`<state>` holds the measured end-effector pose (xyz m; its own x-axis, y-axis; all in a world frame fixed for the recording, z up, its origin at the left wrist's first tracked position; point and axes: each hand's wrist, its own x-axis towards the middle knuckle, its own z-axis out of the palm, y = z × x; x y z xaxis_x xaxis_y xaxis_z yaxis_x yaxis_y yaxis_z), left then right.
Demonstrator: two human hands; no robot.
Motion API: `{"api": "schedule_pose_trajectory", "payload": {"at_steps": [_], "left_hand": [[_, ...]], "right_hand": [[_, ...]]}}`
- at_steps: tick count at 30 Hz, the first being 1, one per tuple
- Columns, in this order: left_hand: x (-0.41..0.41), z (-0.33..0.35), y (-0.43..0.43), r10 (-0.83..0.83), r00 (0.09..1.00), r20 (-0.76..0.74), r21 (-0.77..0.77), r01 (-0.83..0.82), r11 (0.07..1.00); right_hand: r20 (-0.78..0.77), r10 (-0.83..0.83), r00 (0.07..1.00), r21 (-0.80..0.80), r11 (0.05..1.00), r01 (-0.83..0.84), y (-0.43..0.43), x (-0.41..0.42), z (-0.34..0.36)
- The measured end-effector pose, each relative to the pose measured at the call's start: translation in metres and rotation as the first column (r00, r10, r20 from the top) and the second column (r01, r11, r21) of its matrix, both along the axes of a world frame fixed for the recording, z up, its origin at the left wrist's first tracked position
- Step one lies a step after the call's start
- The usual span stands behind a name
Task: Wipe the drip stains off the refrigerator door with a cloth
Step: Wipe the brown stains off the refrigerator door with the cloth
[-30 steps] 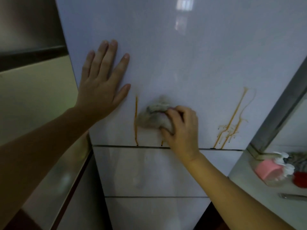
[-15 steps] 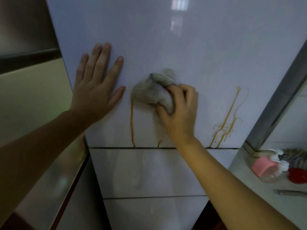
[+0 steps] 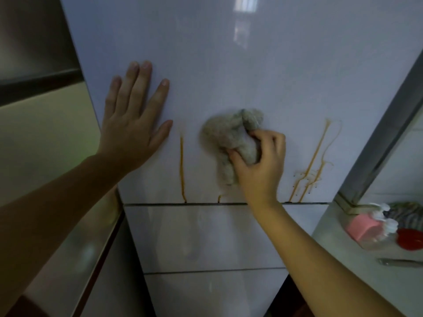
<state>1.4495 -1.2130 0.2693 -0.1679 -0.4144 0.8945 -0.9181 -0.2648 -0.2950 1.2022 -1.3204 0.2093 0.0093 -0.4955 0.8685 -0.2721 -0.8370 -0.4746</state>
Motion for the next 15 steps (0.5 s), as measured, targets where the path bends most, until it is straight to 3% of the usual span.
{"api": "schedule_pose_trajectory", "payload": {"at_steps": [2,6,8,12,15], "left_hand": [[0.001,0.0,0.001,0.001,1.0,0.012,-0.008,-0.001,1.0],[-0.001,0.001,0.0,0.006,1.0,0.021,-0.01,-0.006,1.0],[-0.001,0.002,0.001,0.001,1.0,0.019,-0.002,-0.001,1.0],[-0.002,0.0,0.001,-0.015,1.0,0.01,-0.009,0.015,1.0],[-0.003,-0.001,-0.001,-0.024,1.0,-0.003,-0.014,0.024,1.0]], "right_hand": [[0.025,-0.003,1.0,0.008,1.0,0.003,0.008,0.015,-0.007],[-0.168,0.009,0.986,-0.036,0.999,-0.015,0.014,-0.003,-0.038],[-0.18,-0.026,0.983,-0.033,0.999,0.02,0.006,-0.023,-0.037],[0.136,-0.115,0.984,0.073,0.992,0.106,-0.02,-0.047,0.005],[0.216,-0.101,0.971,0.103,0.991,0.08,-0.012,-0.028,0.014]]}}
